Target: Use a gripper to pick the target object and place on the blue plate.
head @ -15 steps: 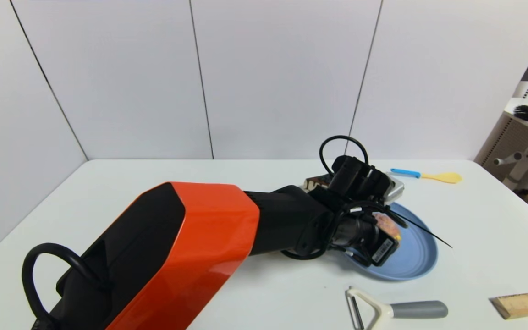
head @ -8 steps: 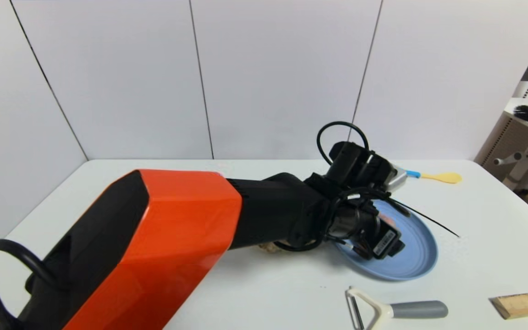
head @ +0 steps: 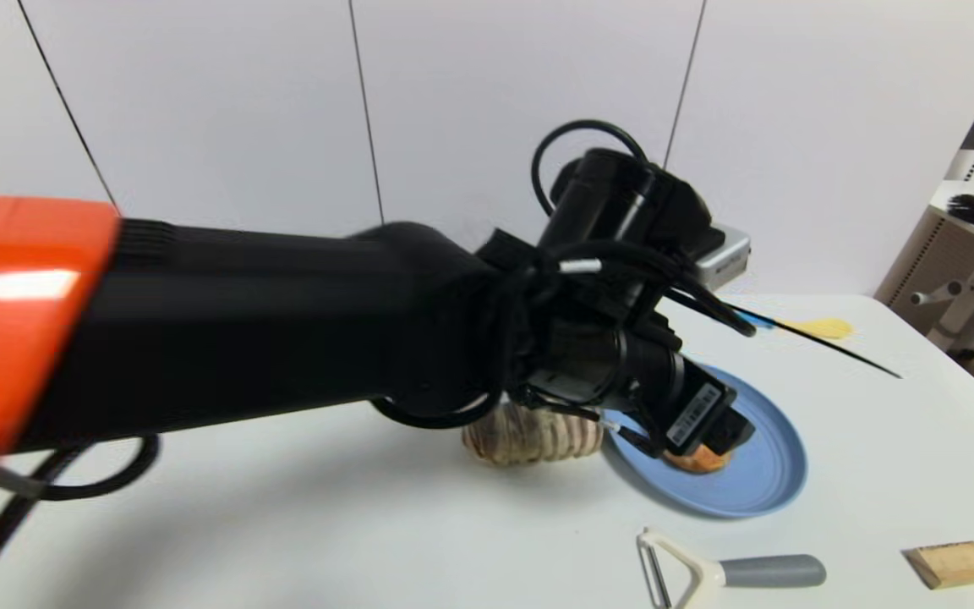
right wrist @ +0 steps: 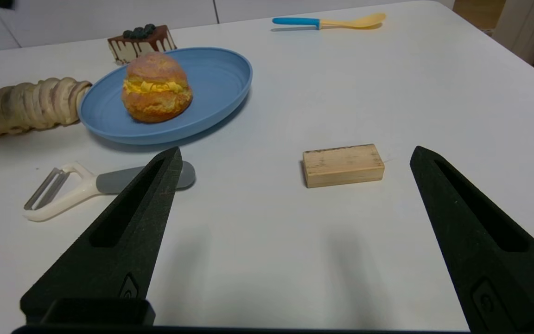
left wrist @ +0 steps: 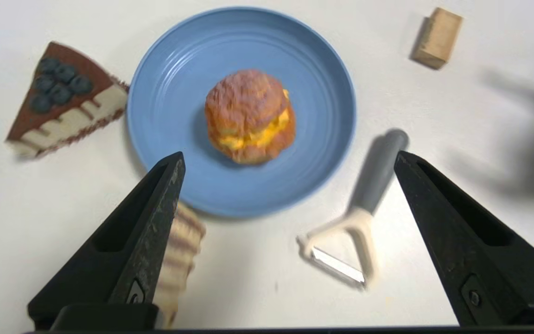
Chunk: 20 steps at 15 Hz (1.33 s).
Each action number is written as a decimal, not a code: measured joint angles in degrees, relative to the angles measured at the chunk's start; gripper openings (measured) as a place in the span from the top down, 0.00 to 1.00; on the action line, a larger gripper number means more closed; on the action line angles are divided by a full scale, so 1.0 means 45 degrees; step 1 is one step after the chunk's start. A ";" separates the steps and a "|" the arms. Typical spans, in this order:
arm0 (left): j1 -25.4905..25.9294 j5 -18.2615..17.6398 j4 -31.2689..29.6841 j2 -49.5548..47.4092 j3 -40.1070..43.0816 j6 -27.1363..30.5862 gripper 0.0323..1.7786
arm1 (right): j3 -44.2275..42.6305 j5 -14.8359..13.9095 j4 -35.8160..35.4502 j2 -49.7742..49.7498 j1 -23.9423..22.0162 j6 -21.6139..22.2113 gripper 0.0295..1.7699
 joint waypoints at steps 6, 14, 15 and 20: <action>0.1644 0.0054 0.2094 -0.6334 0.5342 -0.0038 0.06 | 0.0000 -0.0011 0.0000 0.0000 0.0000 0.0005 0.04; 0.8300 0.0049 0.1457 -1.3970 1.0860 0.0030 0.05 | 0.0000 -0.0005 0.0000 0.0000 0.0000 0.0000 0.04; 0.8872 0.0041 0.1002 -1.4756 1.1229 0.0049 0.05 | 0.0000 0.0003 0.0000 0.0000 0.0000 -0.0005 0.04; 1.0912 -0.0033 -0.0228 -1.8416 1.2930 0.0409 0.05 | 0.0000 -0.0005 0.0000 0.0000 -0.0005 0.0000 0.04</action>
